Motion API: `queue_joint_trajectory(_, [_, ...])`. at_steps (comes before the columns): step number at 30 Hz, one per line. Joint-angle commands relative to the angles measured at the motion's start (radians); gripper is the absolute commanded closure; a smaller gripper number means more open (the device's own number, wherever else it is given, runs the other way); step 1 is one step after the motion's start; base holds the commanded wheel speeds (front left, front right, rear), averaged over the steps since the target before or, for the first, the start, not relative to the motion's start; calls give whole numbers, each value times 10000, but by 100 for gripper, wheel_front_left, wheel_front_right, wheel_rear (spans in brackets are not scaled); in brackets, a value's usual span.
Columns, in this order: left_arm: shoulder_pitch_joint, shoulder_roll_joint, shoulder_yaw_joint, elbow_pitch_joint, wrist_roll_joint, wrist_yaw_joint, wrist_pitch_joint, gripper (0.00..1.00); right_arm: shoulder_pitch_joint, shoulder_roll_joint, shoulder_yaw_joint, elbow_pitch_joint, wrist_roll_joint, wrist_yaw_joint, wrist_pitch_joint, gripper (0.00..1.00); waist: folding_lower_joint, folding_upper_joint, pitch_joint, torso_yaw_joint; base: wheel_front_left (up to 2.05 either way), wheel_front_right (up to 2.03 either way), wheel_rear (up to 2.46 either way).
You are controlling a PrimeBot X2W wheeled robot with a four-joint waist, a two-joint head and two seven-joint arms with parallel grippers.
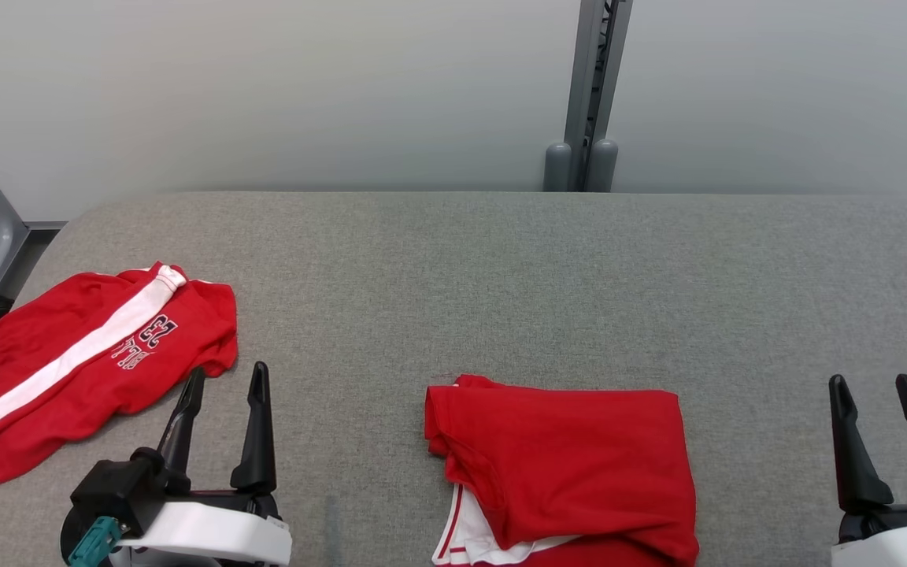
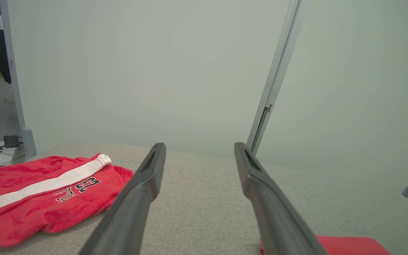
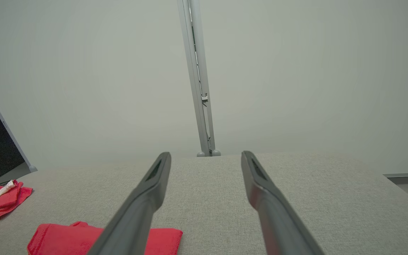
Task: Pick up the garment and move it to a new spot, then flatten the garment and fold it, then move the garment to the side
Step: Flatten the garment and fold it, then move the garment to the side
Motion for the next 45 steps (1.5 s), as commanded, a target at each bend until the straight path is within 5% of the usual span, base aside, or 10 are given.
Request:
queue_joint_trajectory(1, [74,-35,107,-4,114,-4,-14,0,21,-62,39,92,-138,8,-61,0,0,0,11,3,0,0,0])
queue_joint_trajectory(26, [-114,-441,456,198,641,-347,-14,0,-350,-15,265,520,-138,8,503,0,0,0,134,86,0,0,0])
queue_joint_trajectory(35, [-329,-550,322,320,736,-509,-14,0,-1539,-299,1111,2302,735,8,3470,0,0,0,289,488,0,0,0])
queue_joint_trajectory(45, [-579,-660,251,436,756,-605,-14,0,-2529,280,366,4103,1596,12,6070,0,0,0,710,1315,0,0,0])
